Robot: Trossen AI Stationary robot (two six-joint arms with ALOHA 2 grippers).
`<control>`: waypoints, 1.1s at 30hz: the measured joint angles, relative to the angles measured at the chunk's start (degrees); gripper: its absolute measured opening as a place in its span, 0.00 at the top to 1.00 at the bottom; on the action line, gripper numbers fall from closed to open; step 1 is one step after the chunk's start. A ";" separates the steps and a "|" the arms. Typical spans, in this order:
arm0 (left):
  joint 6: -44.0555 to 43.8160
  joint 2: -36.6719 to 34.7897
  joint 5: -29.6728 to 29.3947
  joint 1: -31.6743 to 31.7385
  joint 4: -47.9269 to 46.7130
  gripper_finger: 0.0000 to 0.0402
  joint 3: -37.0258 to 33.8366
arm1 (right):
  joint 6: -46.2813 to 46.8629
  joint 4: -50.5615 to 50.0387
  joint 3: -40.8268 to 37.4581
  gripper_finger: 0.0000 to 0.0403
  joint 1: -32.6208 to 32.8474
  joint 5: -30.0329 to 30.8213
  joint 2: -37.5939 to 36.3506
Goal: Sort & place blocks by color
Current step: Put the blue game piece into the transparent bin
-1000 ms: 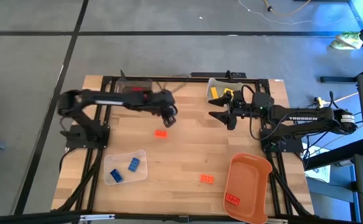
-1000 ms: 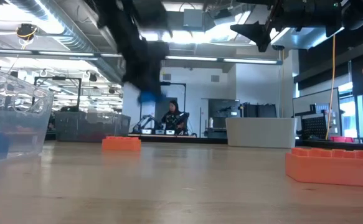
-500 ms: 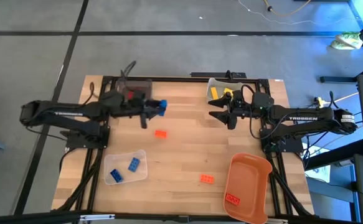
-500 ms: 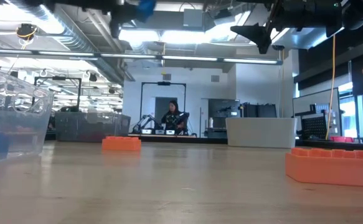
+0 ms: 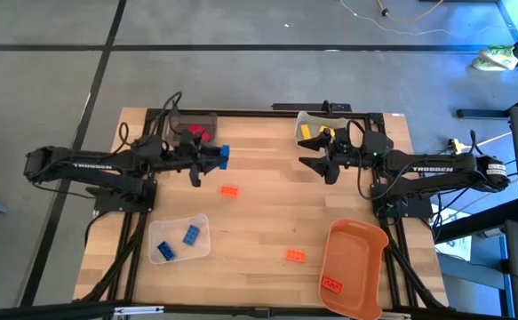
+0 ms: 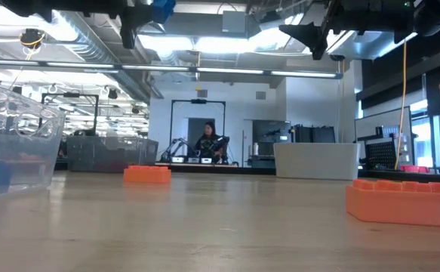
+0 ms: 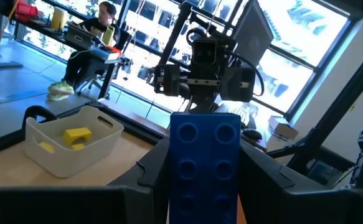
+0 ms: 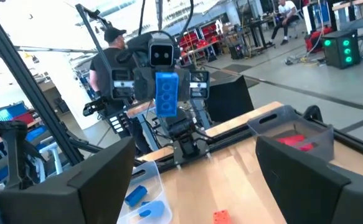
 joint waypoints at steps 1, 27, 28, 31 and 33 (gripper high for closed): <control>0.35 0.07 0.02 0.00 -0.14 0.68 0.00 | -0.02 0.14 0.00 0.17 0.00 0.00 0.00; -19.22 2.45 10.04 -16.89 -53.63 0.68 16.75 | -1.22 0.23 0.00 0.17 0.00 0.87 0.00; -22.54 3.35 9.75 -20.12 -58.95 0.68 18.41 | -1.22 0.22 0.00 0.17 0.00 0.87 0.00; -33.28 6.51 9.08 -30.83 -66.14 0.68 21.17 | -1.22 0.20 0.00 0.17 0.00 0.87 0.00; -38.74 9.12 8.33 -37.57 -68.32 0.68 21.01 | -1.22 0.23 0.00 0.17 0.00 0.87 0.00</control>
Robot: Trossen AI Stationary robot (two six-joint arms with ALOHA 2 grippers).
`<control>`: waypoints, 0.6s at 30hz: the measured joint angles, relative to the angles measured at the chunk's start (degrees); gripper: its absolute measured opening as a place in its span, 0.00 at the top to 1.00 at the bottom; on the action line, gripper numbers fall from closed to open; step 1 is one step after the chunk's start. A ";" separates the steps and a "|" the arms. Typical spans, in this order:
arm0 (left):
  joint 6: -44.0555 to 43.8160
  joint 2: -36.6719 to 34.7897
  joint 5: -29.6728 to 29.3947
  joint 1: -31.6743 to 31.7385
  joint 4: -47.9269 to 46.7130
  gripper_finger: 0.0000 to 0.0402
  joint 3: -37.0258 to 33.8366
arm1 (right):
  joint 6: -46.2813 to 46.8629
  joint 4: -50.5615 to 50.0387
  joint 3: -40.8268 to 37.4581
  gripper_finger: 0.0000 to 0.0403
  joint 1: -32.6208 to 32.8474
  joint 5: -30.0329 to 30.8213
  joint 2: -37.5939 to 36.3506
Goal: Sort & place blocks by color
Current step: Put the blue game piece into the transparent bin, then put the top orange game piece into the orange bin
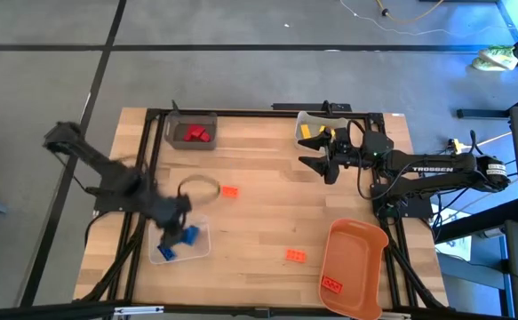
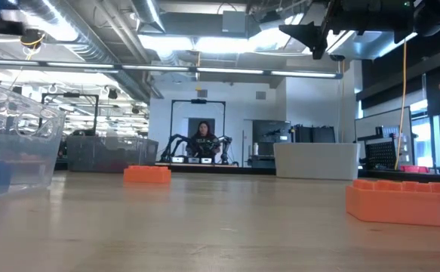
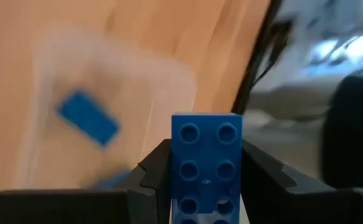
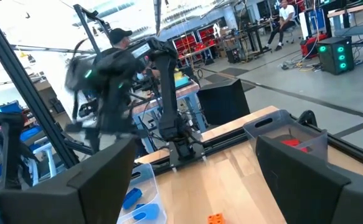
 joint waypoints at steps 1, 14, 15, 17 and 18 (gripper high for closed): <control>-2.29 1.68 -1.30 -3.12 -0.10 0.68 -0.09 | 0.00 -0.04 0.00 0.17 0.00 0.00 0.00; -5.90 20.60 -4.44 -11.14 -8.09 0.44 -0.48 | -0.20 -0.78 0.00 0.17 0.00 0.07 0.00; -5.15 21.08 -4.21 -10.59 -8.93 0.41 -0.48 | -0.20 -0.79 0.00 0.17 0.00 0.10 0.00; -3.24 21.19 -3.51 -9.43 -9.75 0.36 -0.50 | -0.11 -0.80 0.00 0.17 0.00 0.12 0.00; -2.14 21.19 -3.22 -8.90 -9.67 0.34 -0.50 | 0.01 -0.83 0.00 0.17 0.00 0.14 0.00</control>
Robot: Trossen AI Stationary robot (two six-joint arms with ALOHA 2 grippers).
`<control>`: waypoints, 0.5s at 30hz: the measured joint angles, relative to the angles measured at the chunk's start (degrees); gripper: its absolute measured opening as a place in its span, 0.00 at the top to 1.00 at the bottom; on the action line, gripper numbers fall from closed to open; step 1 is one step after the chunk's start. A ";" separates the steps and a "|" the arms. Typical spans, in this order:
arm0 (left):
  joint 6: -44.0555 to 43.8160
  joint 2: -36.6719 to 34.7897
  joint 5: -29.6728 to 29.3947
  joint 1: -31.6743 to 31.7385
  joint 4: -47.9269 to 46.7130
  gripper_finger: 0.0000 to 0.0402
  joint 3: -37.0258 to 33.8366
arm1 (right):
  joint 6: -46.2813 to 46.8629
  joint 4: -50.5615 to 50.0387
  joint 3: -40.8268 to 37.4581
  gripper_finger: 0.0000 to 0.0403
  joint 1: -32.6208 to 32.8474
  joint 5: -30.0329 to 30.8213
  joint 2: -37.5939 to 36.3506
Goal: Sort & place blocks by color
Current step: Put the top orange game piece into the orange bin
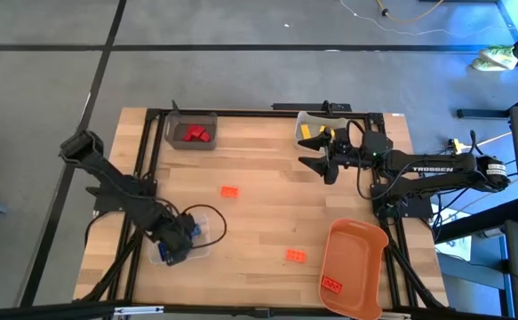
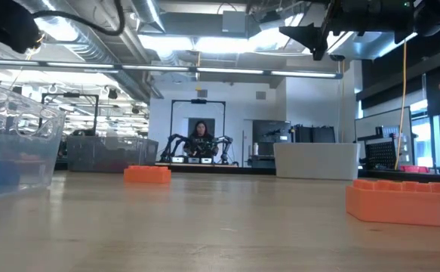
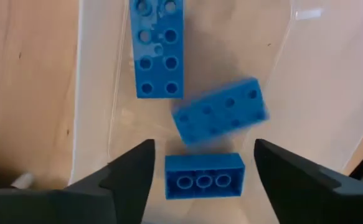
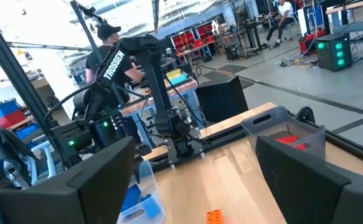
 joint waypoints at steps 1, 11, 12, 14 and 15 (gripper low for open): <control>1.00 0.00 0.62 0.65 -0.01 0.33 0.00 | 0.01 0.01 0.00 0.17 0.00 0.01 0.00; 16.52 -11.65 -0.58 7.83 2.57 0.29 2.13 | 0.03 0.02 0.00 0.17 0.00 -0.03 0.00; 19.36 -13.39 -2.59 9.14 2.64 0.29 2.81 | -0.03 0.00 0.00 0.17 0.00 -0.03 0.00; 25.62 -16.15 -7.57 12.37 2.95 0.29 4.14 | -0.01 0.02 0.00 0.17 0.00 -0.05 0.00; 28.85 -17.04 -10.47 14.43 3.17 0.29 4.61 | 0.01 -0.02 0.00 0.17 0.00 -0.05 0.00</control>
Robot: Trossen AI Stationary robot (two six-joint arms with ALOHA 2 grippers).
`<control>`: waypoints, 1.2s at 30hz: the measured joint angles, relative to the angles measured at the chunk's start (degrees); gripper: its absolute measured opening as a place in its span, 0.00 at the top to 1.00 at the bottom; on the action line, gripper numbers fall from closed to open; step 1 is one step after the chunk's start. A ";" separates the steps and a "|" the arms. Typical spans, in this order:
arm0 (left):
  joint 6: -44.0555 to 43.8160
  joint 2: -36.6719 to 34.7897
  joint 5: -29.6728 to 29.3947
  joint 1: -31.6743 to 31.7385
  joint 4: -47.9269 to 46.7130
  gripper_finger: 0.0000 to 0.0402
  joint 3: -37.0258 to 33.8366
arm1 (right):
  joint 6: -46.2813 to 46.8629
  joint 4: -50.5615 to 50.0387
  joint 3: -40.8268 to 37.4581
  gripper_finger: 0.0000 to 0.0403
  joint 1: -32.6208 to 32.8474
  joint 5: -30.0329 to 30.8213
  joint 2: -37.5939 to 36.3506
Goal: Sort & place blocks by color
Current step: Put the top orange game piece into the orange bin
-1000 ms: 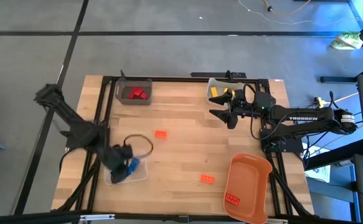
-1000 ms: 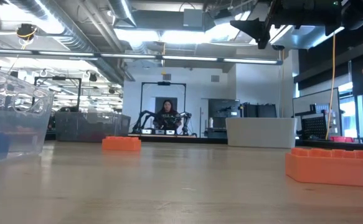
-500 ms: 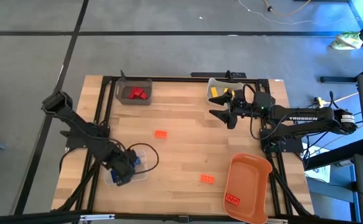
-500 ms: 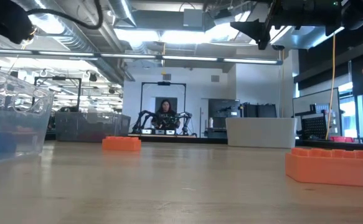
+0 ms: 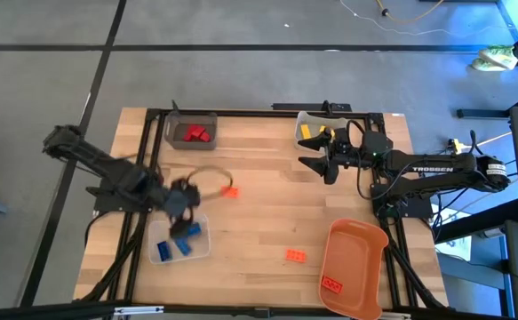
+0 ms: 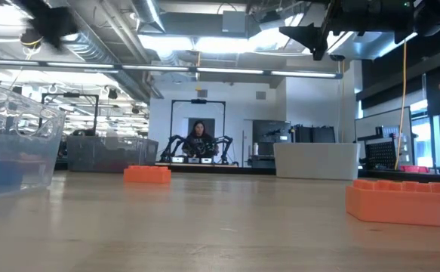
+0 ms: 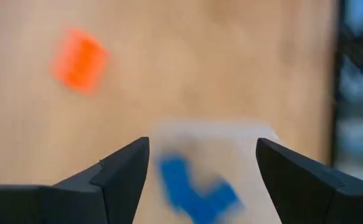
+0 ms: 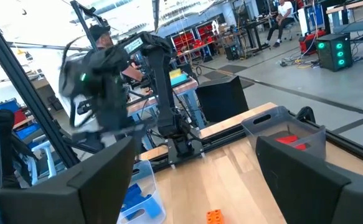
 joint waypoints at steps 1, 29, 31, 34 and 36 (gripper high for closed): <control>3.35 -0.57 -2.95 2.40 0.58 0.29 0.19 | -0.03 0.02 0.00 0.17 0.00 0.00 0.00; 22.75 -5.73 4.22 24.98 69.53 0.29 -26.01 | -6.03 0.48 0.00 0.17 0.00 -0.11 0.00; 26.70 -5.74 3.53 24.63 69.53 0.29 -25.99 | -6.05 0.46 0.00 0.17 0.00 -0.11 0.00; 32.40 -5.74 2.17 24.34 69.52 0.29 -25.99 | -6.05 0.48 0.00 0.17 0.00 -0.11 0.00; 34.98 -5.74 1.85 24.26 69.50 0.29 -25.99 | -6.03 0.46 0.00 0.17 0.00 -0.11 0.00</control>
